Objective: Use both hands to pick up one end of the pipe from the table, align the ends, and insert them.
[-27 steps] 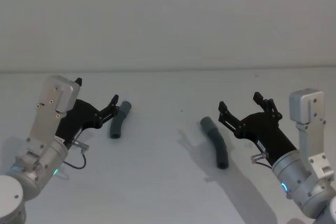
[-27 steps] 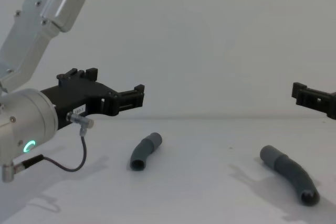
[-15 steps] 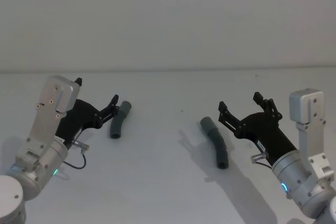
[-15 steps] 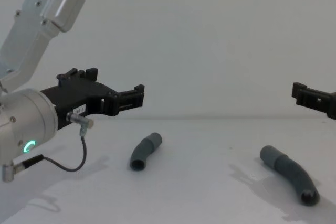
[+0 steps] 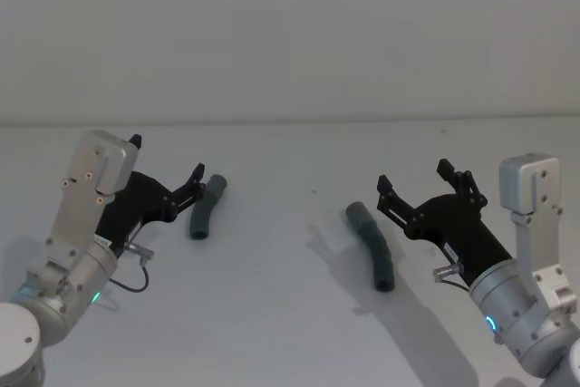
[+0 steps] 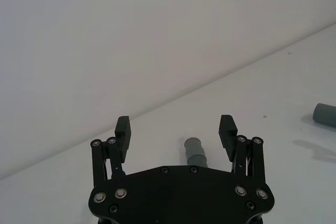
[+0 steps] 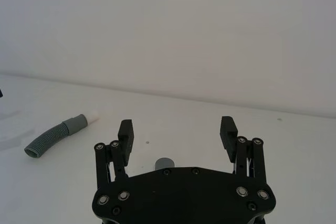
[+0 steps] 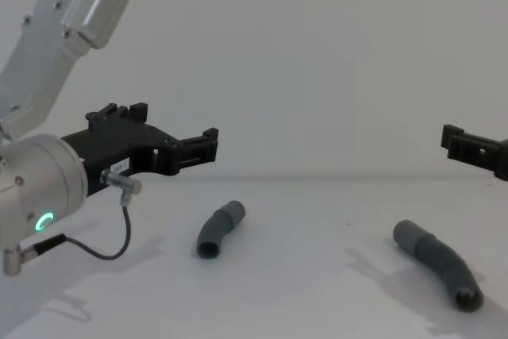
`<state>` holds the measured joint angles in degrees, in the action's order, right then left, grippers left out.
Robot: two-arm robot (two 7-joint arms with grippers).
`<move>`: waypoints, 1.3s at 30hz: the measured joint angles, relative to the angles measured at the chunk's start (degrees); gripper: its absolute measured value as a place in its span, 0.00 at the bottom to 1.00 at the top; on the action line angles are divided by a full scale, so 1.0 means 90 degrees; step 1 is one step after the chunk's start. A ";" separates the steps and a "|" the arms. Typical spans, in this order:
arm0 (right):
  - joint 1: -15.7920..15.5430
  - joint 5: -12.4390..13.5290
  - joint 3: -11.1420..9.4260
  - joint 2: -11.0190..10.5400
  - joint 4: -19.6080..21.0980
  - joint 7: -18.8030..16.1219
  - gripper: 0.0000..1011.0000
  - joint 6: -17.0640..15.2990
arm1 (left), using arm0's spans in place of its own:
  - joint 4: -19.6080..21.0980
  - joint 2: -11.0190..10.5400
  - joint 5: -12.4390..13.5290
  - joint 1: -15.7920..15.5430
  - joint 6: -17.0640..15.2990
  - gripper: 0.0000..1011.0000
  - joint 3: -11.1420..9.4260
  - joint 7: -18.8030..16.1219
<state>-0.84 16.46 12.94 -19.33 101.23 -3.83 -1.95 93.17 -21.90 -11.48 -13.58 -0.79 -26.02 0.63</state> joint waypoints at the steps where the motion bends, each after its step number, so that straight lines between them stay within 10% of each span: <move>1: 0.0000 0.0000 0.0000 0.0000 0.0000 0.0000 0.99 0.0000 | 0.0000 0.0000 0.0000 0.0000 0.0000 0.99 0.0000 0.0000; 39: 0.0000 0.0000 0.0000 0.0000 0.0000 0.0000 0.99 0.0000 | 0.0000 0.0000 0.0000 0.0000 0.0000 0.99 0.0000 0.0000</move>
<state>-0.84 16.46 12.94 -19.33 101.23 -3.83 -1.95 93.17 -21.90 -11.48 -13.59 -0.79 -26.02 0.63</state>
